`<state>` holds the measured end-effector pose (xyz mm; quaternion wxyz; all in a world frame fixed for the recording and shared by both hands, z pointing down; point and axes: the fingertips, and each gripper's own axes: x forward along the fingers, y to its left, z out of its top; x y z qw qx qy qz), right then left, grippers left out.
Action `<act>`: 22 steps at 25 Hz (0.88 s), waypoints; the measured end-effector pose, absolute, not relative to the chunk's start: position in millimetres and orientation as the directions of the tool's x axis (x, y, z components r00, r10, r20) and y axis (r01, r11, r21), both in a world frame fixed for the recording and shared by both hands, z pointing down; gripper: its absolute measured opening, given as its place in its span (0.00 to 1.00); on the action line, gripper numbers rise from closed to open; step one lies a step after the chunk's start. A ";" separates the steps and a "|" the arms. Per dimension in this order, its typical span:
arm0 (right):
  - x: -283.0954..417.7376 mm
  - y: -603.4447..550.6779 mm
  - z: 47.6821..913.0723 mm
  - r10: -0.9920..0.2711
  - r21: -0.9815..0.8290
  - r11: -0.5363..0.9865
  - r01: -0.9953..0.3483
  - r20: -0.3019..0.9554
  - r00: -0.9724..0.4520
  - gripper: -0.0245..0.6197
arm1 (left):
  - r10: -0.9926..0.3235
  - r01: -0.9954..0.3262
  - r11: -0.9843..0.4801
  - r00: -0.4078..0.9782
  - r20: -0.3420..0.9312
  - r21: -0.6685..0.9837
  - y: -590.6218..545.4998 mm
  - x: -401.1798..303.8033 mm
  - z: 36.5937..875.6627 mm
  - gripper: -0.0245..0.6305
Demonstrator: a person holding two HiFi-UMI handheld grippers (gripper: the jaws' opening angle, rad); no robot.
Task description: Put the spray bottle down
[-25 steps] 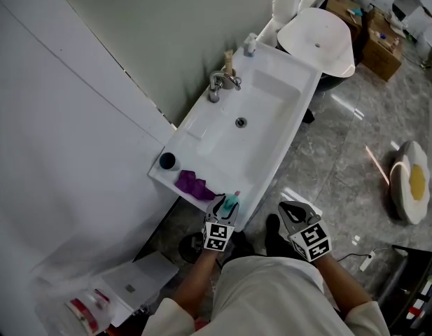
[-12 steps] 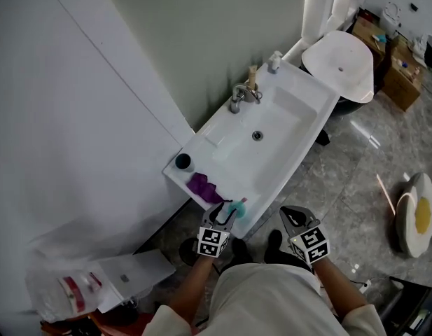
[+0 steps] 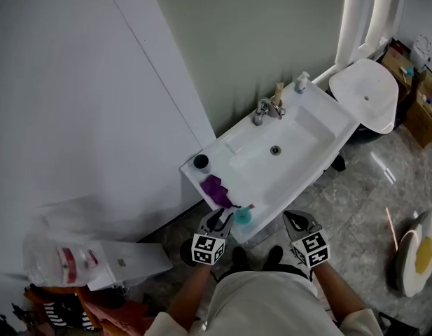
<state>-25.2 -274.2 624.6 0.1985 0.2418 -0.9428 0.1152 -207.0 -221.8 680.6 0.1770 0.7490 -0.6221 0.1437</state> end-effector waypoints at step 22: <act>-42.3 -299.0 571.7 -0.286 -0.116 0.935 -0.336 0.314 -0.905 0.05 | -0.927 -0.991 0.104 -0.065 0.369 0.086 -176.6 -203.9 586.2 0.09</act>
